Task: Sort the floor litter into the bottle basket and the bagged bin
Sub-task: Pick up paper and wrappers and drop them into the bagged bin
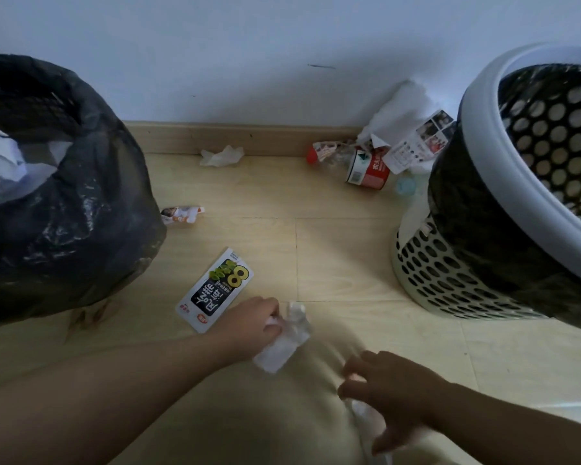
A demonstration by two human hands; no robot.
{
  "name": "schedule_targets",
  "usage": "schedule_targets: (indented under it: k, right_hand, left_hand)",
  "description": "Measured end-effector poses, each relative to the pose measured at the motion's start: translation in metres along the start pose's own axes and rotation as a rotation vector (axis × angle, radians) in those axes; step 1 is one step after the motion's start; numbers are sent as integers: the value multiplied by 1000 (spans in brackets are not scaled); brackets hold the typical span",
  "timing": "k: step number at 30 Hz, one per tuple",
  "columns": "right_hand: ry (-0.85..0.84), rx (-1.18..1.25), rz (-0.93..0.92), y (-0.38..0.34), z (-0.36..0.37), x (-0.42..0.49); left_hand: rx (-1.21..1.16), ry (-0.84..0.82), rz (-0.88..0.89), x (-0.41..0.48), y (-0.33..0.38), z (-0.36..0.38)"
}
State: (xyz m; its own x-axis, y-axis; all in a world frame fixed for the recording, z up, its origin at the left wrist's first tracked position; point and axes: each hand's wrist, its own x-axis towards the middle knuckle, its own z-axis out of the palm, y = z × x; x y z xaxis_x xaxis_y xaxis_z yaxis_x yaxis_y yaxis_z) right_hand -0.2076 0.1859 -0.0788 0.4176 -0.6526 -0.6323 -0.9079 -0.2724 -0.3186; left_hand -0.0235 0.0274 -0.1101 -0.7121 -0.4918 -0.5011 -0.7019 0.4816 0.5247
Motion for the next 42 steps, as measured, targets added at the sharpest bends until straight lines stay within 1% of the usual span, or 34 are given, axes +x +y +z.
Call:
schedule_targets:
  k: [1,2,5,8,9,10,11,12,14,15,16,18,20,23,26,28,30,33,37,39,42]
  right_hand:
    - [-42,-78,-52,2,5,-3]
    - [-75,-119,-65,4,11,-6]
    - [-70,-128,7,13,23,-6]
    - [17,-92,-27,9,20,2]
    - [43,3,-21,5,15,3]
    - [86,62,46,7,16,6]
    - [97,145,165,7,12,9]
    - [124,295,304,5,8,14]
    - [297,570,555,6,-5,25]
    - [389,743,672,8,-13,30]
    - [505,940,750,9,-21,37]
    - [649,1318,791,8,-33,49]
    - [700,1579,767,4,-44,60]
    - [677,1845,679,-7,-57,72]
    - [635,2058,572,-14,-65,79]
    - [620,2105,499,-17,-68,83]
    - [610,2065,502,-17,-68,86]
    - [682,1972,582,-13,-65,86]
    - [761,1794,718,-3,-63,79]
    - [801,1770,730,2,-64,77]
    - [890,1764,777,12,-65,77]
  left_hand:
    - [-21,4,-17,3,1,1]
    - [-33,3,-33,6,2,2]
    - [-52,2,-76,7,1,4]
    - [-66,2,-84,6,0,3]
    - [-61,-3,-86,6,-1,3]
    - [-59,-4,-88,6,0,3]
    - [-60,-2,-90,6,0,2]
    - [-69,-1,-92,6,0,1]
    - [-97,20,-105,6,0,-3]
    - [-118,35,-122,6,1,-5]
    - [-146,56,-143,6,1,-9]
    - [-236,114,-200,7,2,-14]
    - [-350,158,-278,8,5,-19]
    - [-453,184,-346,9,12,-24]
    - [-538,197,-343,11,19,-27]
    - [-586,160,-306,11,23,-27]
    - [-626,121,-270,10,26,-28]
    - [-668,102,-262,8,24,-30]
    - [-705,113,-307,4,11,-36]
    - [-723,121,-307,3,7,-37]
    - [-660,166,-291,3,4,-36]
